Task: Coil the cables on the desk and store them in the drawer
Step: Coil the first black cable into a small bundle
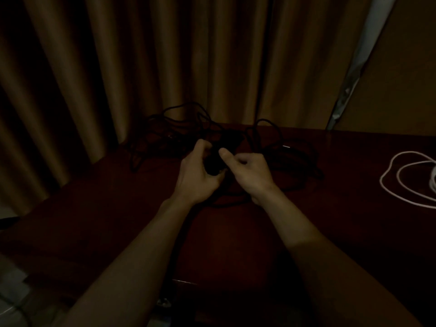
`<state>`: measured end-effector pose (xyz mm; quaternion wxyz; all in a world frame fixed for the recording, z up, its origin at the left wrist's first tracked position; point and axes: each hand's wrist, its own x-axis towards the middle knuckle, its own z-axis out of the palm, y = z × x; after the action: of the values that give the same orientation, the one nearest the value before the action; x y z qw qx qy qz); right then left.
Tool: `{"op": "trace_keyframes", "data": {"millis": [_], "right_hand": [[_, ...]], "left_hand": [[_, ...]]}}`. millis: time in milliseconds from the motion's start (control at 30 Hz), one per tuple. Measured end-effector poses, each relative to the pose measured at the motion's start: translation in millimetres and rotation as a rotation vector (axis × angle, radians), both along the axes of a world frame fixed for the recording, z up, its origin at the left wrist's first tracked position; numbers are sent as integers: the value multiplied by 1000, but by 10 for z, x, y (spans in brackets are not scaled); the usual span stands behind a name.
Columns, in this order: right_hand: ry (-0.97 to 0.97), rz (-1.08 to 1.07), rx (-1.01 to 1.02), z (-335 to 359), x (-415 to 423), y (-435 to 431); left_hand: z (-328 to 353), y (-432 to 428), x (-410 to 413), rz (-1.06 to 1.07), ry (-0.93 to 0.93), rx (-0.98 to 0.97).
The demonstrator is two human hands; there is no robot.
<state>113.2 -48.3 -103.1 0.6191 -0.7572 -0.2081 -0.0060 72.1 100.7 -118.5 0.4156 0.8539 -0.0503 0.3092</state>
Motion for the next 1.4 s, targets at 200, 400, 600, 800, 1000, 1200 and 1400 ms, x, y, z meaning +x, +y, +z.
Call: {"op": "trace_keyframes", "data": {"millis": [200, 400, 600, 800, 1000, 1200, 1400], "right_hand": [[-117, -59, -57, -38, 30, -77], [-69, -7, -2, -30, 46, -101], [-78, 28, -3, -16, 35, -106], [96, 204, -38, 76, 1, -144], [73, 126, -52, -12, 1, -11], [70, 138, -18, 15, 27, -20], [103, 226, -1, 14, 63, -127]], "left_hand": [[66, 74, -20, -315, 189, -359], [114, 74, -30, -333, 229, -425], [135, 44, -43, -375, 301, -569], [112, 12, -48, -289, 152, -438], [55, -40, -27, -118, -48, -91], [56, -19, 12, -94, 107, -162], [100, -74, -49, -295, 238, -252]]}}
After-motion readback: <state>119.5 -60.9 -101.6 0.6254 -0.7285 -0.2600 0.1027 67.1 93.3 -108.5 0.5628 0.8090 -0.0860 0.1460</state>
